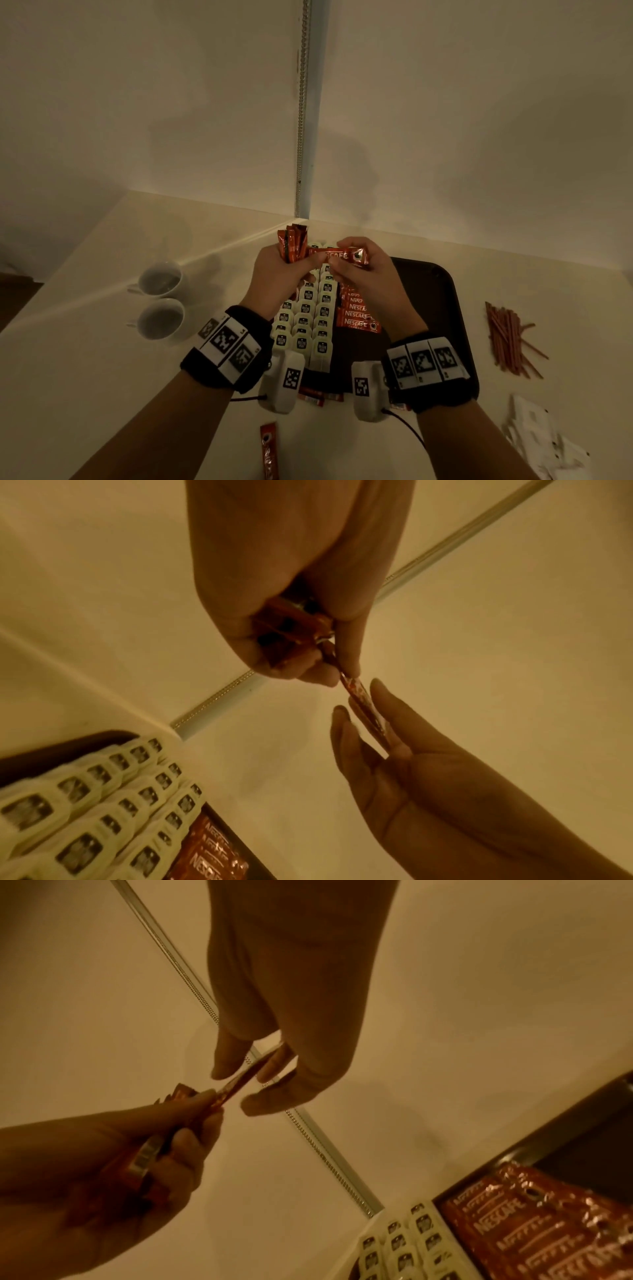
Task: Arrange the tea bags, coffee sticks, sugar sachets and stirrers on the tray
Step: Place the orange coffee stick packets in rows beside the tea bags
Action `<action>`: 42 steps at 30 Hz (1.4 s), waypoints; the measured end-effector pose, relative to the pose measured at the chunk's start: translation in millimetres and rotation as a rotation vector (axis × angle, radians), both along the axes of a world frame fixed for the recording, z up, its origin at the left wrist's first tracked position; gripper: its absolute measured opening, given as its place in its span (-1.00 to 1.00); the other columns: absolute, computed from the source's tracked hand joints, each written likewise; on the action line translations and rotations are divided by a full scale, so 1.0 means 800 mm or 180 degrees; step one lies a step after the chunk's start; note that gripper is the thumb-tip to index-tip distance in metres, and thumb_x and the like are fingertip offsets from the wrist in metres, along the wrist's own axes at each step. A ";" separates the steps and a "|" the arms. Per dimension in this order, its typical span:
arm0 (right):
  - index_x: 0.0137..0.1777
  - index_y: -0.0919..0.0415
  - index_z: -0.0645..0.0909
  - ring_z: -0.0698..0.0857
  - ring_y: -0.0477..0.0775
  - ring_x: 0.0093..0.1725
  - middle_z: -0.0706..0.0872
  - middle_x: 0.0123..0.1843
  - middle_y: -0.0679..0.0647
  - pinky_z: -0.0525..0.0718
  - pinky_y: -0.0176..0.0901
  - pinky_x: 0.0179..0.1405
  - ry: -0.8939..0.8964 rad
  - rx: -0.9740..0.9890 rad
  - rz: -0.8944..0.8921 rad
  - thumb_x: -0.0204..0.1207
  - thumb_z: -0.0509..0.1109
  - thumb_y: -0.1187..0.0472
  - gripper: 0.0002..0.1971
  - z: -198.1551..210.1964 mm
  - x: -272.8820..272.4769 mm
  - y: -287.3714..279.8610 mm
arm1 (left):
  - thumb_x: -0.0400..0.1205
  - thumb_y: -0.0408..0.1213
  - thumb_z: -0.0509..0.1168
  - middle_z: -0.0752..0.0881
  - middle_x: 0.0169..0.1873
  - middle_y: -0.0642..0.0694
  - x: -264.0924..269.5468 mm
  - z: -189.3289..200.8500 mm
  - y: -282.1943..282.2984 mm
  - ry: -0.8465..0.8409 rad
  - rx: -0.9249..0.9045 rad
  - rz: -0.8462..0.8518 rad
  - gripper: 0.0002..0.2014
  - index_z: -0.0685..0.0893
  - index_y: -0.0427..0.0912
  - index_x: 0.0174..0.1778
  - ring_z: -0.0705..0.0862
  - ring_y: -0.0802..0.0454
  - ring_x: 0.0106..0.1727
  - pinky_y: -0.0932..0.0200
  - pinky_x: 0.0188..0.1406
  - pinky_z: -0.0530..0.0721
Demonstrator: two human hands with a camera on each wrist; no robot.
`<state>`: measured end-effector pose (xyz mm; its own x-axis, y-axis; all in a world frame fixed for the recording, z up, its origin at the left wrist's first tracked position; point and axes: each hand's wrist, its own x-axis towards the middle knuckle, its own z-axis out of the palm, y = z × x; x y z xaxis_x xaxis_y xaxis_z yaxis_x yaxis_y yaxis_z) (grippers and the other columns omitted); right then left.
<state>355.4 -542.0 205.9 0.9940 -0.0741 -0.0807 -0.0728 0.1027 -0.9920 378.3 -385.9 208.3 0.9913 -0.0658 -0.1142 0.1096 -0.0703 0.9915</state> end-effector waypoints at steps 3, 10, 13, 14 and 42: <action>0.08 0.29 0.60 0.70 -0.06 -0.24 0.71 -0.15 0.11 0.68 -0.35 -0.26 0.0148 0.0352 -0.0060 0.47 0.42 0.38 -0.80 -0.004 0.002 0.004 | 0.51 -0.22 0.49 0.76 -0.47 0.00 0.000 0.004 0.003 -0.0133 0.0257 -0.0088 -0.90 0.72 -0.09 -0.29 0.64 0.22 -0.55 0.36 -0.54 0.53; -0.04 0.29 0.60 0.75 -0.01 -0.11 0.70 -0.07 0.12 0.71 -0.34 -0.16 0.0085 0.0756 0.0072 0.45 0.40 0.47 -0.86 -0.003 0.005 0.000 | 0.52 -0.28 0.48 0.73 -0.51 -0.01 -0.001 0.013 0.006 -0.0105 0.0295 -0.0269 -0.90 0.74 -0.21 -0.13 0.62 0.27 -0.59 0.43 -0.59 0.47; -0.08 0.28 0.63 0.74 -0.02 -0.10 0.68 -0.06 0.10 0.70 -0.34 -0.16 0.0027 0.0474 0.0103 0.44 0.42 0.43 -0.90 0.002 0.005 -0.005 | 0.50 -0.27 0.49 0.74 -0.49 -0.01 -0.001 0.014 0.007 -0.0085 0.0236 -0.0200 -0.92 0.74 -0.16 -0.18 0.63 0.24 -0.57 0.30 -0.54 0.53; -0.10 0.27 0.65 0.74 0.01 -0.10 0.70 -0.06 0.12 0.71 -0.32 -0.16 0.0039 0.0365 0.0089 0.43 0.43 0.41 -0.91 0.002 0.005 -0.008 | 0.48 -0.27 0.50 0.75 -0.49 -0.01 0.000 0.014 0.007 -0.0095 0.0225 -0.0151 -0.92 0.74 -0.15 -0.19 0.66 0.21 -0.54 0.27 -0.53 0.56; 0.05 0.08 0.62 0.65 -0.09 -0.03 0.65 0.16 0.03 0.60 -0.37 -0.19 0.1445 -0.2832 0.0793 0.53 0.39 0.28 -0.86 -0.130 -0.014 -0.125 | 0.62 -0.24 0.36 0.60 -0.38 -0.06 -0.015 -0.036 0.046 0.1697 -0.1090 0.0383 -0.88 0.57 -0.20 -0.11 0.64 0.06 -0.53 0.20 -0.49 0.70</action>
<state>344.4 -642.0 101.8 0.8788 -0.0865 -0.4693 -0.3786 -0.7251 -0.5752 366.0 -349.2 179.9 0.8069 -0.0778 -0.5855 0.5809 0.2839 0.7629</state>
